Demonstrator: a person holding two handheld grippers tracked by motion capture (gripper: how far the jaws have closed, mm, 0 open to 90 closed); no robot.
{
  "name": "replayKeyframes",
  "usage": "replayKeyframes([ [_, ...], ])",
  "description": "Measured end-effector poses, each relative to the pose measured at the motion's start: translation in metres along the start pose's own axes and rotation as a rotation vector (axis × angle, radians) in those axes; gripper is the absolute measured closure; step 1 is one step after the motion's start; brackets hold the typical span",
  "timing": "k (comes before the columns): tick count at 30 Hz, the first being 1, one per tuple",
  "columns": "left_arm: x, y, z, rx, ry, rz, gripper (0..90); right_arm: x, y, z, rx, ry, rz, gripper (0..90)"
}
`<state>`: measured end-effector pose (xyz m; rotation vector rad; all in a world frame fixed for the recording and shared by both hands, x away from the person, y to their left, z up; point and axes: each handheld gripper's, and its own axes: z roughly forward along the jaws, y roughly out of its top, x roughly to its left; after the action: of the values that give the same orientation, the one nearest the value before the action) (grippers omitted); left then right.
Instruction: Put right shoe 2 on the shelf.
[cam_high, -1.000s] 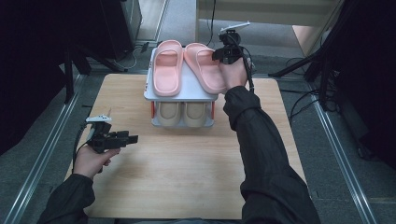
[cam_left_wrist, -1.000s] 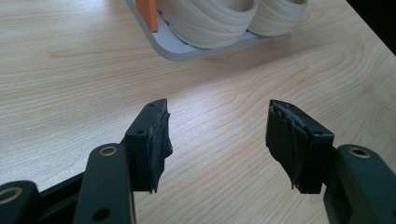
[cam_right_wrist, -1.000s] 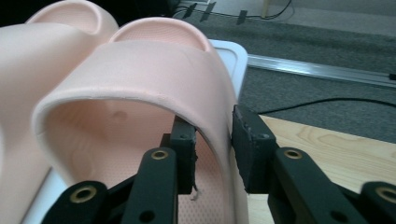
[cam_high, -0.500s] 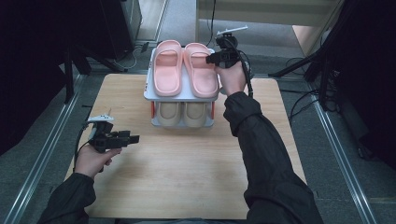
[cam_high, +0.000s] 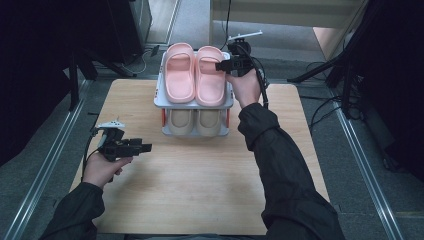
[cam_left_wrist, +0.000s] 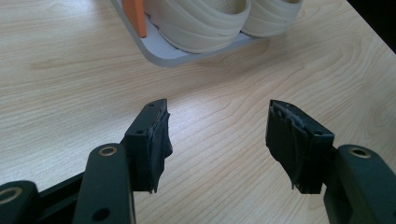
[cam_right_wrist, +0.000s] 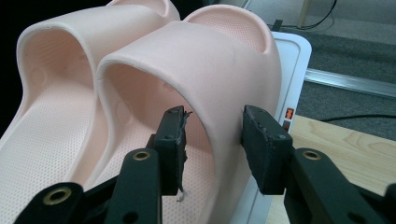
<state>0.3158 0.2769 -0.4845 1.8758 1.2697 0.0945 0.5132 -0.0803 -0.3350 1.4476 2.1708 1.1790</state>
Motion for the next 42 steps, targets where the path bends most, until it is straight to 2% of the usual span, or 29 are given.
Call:
replayKeyframes([
  [5,0.000,0.002,0.002,0.005,-0.002,0.003,39.7,-0.002,-0.003,-0.001,0.001,0.014,-0.008,60.3],
  [9,0.000,0.003,0.003,0.006,-0.004,0.003,39.7,-0.004,-0.005,-0.004,-0.019,0.020,-0.026,60.1],
  [15,-0.001,0.004,0.005,0.011,-0.006,0.005,39.7,-0.010,-0.013,-0.015,-0.027,0.050,-0.036,60.7],
  [19,-0.001,0.005,0.007,0.020,-0.007,0.011,39.7,-0.011,-0.018,-0.023,-0.049,0.064,-0.060,61.8],
  [22,-0.002,0.006,0.009,0.022,-0.007,0.013,39.7,-0.013,-0.026,-0.032,-0.050,0.095,-0.084,63.1],
  [29,-0.002,0.008,0.012,0.025,-0.010,0.017,39.6,-0.019,-0.038,-0.043,-0.058,0.144,-0.076,64.0],
  [30,-0.002,0.009,0.013,0.028,-0.009,0.018,39.5,-0.020,-0.042,-0.048,-0.058,0.164,-0.078,65.3],
  [40,-0.004,0.014,0.019,0.044,-0.014,0.030,39.4,-0.020,-0.068,-0.061,-0.071,0.188,-0.133,65.7],
  [42,-0.004,0.015,0.021,0.044,-0.014,0.034,39.4,-0.021,-0.075,-0.064,-0.071,0.215,-0.132,65.7],
])
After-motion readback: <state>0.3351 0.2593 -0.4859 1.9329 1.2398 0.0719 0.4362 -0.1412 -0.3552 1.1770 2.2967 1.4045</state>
